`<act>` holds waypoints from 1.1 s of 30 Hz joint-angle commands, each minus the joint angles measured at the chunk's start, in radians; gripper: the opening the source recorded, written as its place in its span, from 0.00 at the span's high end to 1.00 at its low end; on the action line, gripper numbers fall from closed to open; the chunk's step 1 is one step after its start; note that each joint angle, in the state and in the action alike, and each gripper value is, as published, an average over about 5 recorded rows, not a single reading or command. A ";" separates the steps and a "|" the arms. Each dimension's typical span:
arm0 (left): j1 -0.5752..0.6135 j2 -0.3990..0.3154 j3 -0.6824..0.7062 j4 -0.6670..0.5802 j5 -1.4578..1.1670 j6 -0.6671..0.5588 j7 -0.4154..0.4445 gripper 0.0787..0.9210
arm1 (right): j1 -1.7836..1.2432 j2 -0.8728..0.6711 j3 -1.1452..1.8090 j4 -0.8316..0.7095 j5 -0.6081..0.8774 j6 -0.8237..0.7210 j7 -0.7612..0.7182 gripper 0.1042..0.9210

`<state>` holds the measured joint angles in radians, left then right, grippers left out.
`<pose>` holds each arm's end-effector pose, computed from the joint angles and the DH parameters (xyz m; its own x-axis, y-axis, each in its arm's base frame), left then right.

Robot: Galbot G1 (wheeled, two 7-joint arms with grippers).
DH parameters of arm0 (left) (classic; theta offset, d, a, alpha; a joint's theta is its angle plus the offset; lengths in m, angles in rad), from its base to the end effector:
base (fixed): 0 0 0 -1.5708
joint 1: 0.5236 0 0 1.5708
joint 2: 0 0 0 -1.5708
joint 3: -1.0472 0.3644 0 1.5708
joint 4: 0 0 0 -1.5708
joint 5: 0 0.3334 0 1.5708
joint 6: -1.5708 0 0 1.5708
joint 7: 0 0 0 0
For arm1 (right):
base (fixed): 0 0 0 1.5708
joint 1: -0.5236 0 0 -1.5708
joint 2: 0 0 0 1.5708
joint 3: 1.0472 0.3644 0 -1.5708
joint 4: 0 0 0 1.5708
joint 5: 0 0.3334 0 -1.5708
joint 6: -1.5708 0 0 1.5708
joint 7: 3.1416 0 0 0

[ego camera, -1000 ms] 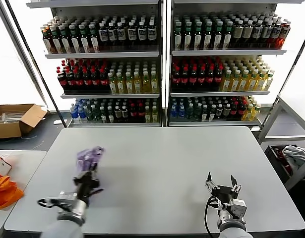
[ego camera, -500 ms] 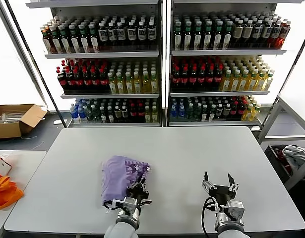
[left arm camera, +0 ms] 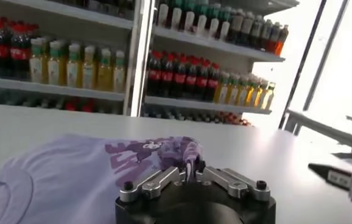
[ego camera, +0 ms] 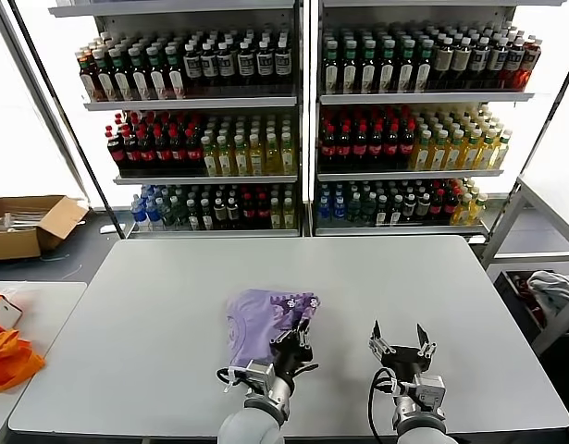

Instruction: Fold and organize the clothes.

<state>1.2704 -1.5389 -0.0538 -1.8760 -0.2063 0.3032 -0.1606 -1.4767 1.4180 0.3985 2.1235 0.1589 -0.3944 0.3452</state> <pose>0.2170 -0.1355 -0.3248 -0.9000 0.3638 0.2401 0.3084 0.9207 -0.2391 0.1758 0.0062 -0.2923 -0.9466 0.1376 0.2916 0.1354 0.9904 -0.0278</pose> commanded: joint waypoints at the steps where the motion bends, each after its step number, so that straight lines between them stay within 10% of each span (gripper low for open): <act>1: -0.029 0.012 0.002 -0.050 -0.169 -0.026 -0.004 0.82 | 0.003 0.000 -0.005 -0.012 -0.005 0.000 0.000 0.12; 11: 0.022 0.073 -0.019 -0.181 -0.395 0.092 -0.031 0.47 | 0.025 0.011 -0.039 -0.021 0.024 -0.026 0.016 0.12; 20: 0.056 0.144 -0.125 -0.283 -0.241 0.094 -0.042 0.17 | 0.099 0.026 -0.099 0.006 0.390 -0.126 0.111 0.12; 33: 0.137 0.184 -0.254 -0.329 -0.122 0.141 -0.073 0.12 | 0.130 0.014 -0.198 -0.052 0.528 -0.184 0.247 0.14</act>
<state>1.3582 -1.3883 -0.2174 -2.1495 -0.3987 0.4145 -0.2223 -1.3712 1.4352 0.2581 2.0977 0.5368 -0.5333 0.5036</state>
